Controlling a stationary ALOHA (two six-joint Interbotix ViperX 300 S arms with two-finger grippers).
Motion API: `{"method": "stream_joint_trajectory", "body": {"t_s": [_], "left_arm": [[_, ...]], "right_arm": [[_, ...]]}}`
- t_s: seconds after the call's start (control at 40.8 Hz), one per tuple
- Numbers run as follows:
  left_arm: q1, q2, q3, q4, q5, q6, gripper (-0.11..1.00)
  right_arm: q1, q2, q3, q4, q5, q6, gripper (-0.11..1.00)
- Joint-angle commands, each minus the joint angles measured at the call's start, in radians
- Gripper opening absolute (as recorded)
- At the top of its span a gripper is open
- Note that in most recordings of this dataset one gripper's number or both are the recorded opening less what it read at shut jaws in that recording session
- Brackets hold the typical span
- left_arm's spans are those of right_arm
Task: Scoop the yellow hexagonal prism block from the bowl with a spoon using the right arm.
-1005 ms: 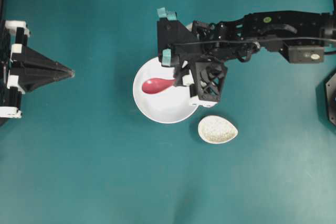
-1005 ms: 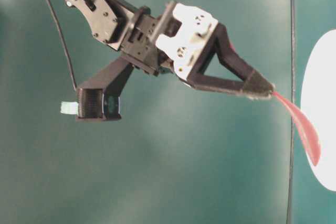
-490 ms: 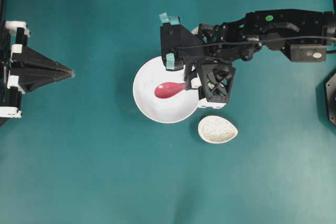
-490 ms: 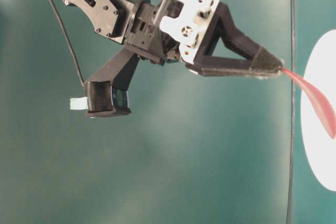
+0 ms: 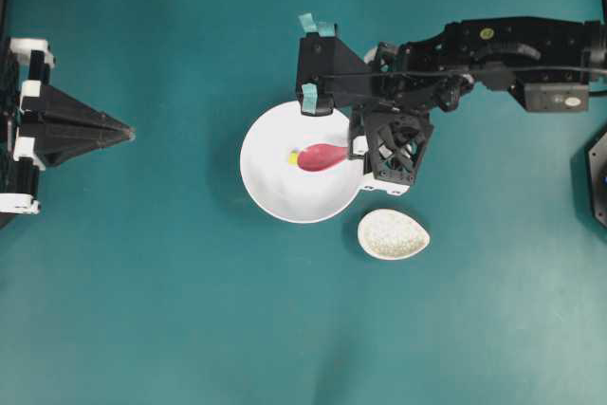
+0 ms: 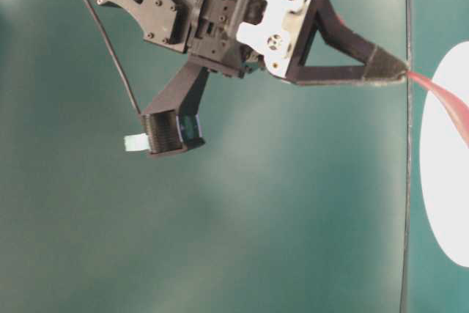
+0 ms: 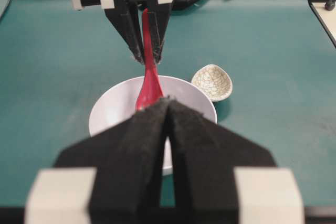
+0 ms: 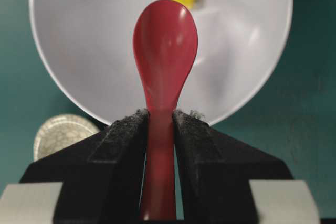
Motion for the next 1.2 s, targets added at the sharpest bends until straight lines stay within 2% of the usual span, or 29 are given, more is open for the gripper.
{"method": "stream_joint_trajectory", "body": {"t_s": [0.0, 0.637, 1.177], "left_arm": [[0.002, 0.003, -0.02, 0.003, -0.005, 0.0, -0.01], [0.002, 0.003, -0.02, 0.003, -0.009, 0.002, -0.01], [0.0, 0.003, -0.02, 0.003, -0.012, 0.0, -0.01]], "right_arm": [[0.003, -0.034, -0.002, -0.003, 0.0, 0.012, 0.22], [0.014, 0.023, -0.003, -0.002, 0.0, 0.017, 0.22], [0.014, 0.077, -0.055, -0.003, -0.002, 0.0, 0.22]]}}
